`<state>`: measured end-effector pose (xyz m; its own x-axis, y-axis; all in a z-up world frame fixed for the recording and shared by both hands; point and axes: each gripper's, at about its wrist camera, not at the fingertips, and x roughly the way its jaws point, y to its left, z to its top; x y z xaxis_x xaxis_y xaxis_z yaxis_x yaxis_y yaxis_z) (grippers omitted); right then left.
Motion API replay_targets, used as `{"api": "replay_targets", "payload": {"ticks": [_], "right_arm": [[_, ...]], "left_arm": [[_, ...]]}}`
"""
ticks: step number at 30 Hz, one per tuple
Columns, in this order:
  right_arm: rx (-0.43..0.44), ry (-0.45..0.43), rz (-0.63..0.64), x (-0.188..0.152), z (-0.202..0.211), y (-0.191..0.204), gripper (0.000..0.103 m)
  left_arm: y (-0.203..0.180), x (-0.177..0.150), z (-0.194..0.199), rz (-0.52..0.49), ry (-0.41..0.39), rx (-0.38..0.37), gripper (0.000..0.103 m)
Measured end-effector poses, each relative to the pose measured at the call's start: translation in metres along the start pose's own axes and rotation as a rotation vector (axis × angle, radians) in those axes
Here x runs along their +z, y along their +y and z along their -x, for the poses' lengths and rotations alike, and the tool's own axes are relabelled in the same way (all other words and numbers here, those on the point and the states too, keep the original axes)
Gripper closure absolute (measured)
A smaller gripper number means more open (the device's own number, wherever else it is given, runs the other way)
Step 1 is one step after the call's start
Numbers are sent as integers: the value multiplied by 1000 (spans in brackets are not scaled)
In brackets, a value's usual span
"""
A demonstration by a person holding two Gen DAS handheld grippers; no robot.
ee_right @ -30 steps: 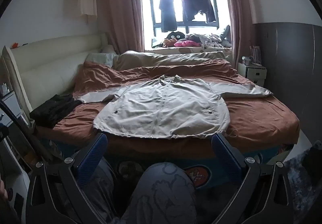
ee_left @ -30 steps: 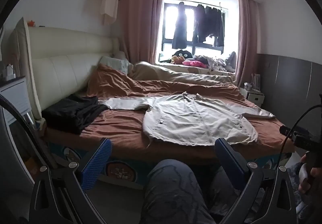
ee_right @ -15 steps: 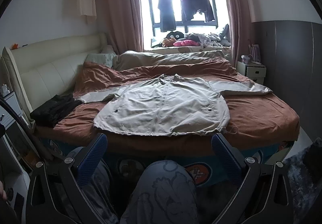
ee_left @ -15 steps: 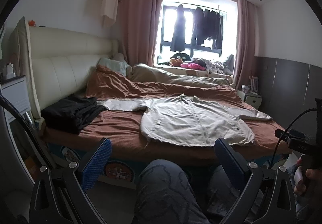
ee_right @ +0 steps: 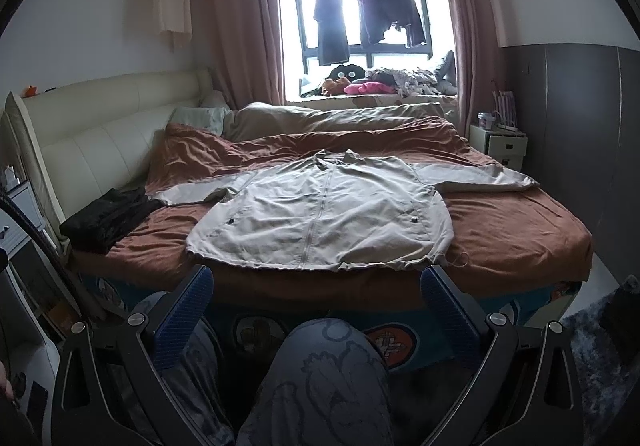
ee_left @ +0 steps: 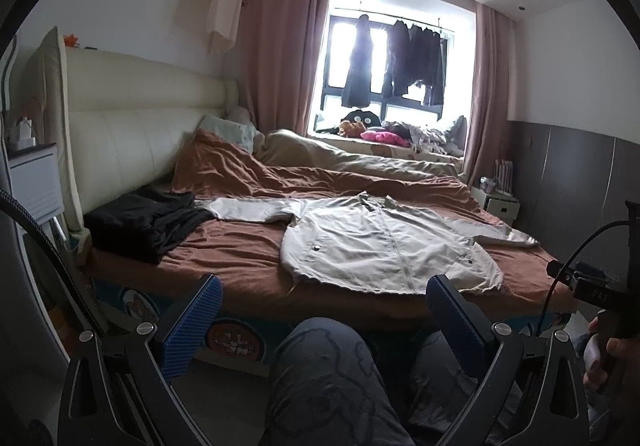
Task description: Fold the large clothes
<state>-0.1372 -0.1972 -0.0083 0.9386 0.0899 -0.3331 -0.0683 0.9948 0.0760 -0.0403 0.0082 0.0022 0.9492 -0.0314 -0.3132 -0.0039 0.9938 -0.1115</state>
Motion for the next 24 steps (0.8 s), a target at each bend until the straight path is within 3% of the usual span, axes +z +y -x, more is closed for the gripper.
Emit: {"api": "replay_targets", "payload": {"ticks": [24], "right_arm": [[-1,-15,-4,-4,3,1,0]], "left_arm": [[6,-4,5,9,-17,-8,0]]}}
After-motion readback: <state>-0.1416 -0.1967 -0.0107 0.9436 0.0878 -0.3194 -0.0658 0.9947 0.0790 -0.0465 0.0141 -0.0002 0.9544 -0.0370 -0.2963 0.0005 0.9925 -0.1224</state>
